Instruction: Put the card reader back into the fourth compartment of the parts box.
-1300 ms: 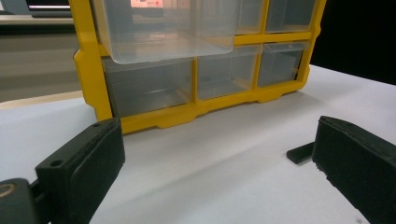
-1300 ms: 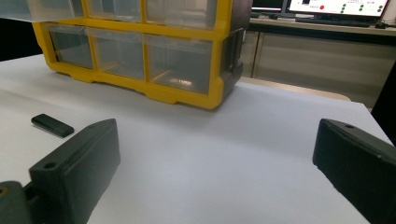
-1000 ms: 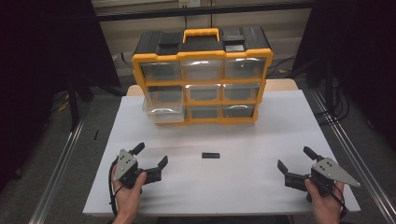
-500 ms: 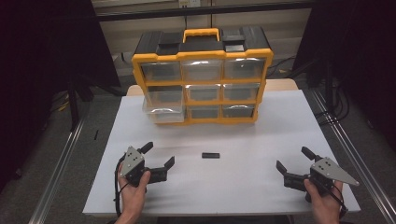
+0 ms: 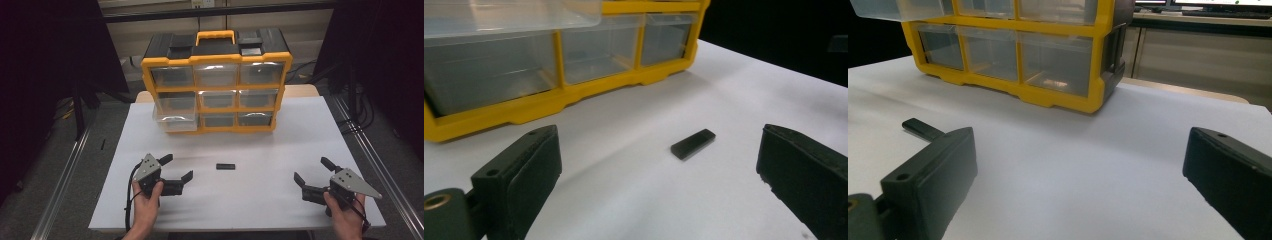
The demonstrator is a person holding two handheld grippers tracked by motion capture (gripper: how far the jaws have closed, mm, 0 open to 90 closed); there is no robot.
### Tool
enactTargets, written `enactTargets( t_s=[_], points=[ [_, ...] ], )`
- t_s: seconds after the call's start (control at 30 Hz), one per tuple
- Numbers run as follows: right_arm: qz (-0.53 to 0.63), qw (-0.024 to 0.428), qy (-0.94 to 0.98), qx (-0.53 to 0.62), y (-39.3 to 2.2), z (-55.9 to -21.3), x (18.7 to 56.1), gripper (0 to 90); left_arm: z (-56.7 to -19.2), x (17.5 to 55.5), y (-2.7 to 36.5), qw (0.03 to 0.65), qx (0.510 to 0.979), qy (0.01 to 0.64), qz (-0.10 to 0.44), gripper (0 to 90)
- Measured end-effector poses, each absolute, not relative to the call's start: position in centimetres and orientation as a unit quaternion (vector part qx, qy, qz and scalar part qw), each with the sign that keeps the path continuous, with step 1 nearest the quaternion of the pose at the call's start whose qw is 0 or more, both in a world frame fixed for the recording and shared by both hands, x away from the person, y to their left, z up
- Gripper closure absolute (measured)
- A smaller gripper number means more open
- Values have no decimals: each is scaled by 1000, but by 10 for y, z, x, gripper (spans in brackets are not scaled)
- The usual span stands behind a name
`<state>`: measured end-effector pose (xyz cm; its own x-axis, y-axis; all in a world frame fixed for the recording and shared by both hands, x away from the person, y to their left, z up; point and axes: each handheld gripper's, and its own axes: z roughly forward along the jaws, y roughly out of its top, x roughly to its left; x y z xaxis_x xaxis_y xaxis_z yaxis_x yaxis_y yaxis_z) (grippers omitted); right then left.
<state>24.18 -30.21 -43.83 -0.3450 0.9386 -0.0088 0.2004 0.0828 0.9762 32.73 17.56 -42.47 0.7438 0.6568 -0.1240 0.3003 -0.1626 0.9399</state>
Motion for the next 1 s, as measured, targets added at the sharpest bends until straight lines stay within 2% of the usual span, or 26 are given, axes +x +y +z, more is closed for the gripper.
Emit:
enactTargets(
  t_s=[0.73, 1.0],
  points=[
    [511, 363, 640, 444, -301, -439, 243, 8, -416, 337, 146, 541, 792, 242, 147, 36],
    [510, 364, 639, 445, -300, -438, 243, 8, -407, 345, 129, 545, 802, 215, 118, 34]
  ],
)
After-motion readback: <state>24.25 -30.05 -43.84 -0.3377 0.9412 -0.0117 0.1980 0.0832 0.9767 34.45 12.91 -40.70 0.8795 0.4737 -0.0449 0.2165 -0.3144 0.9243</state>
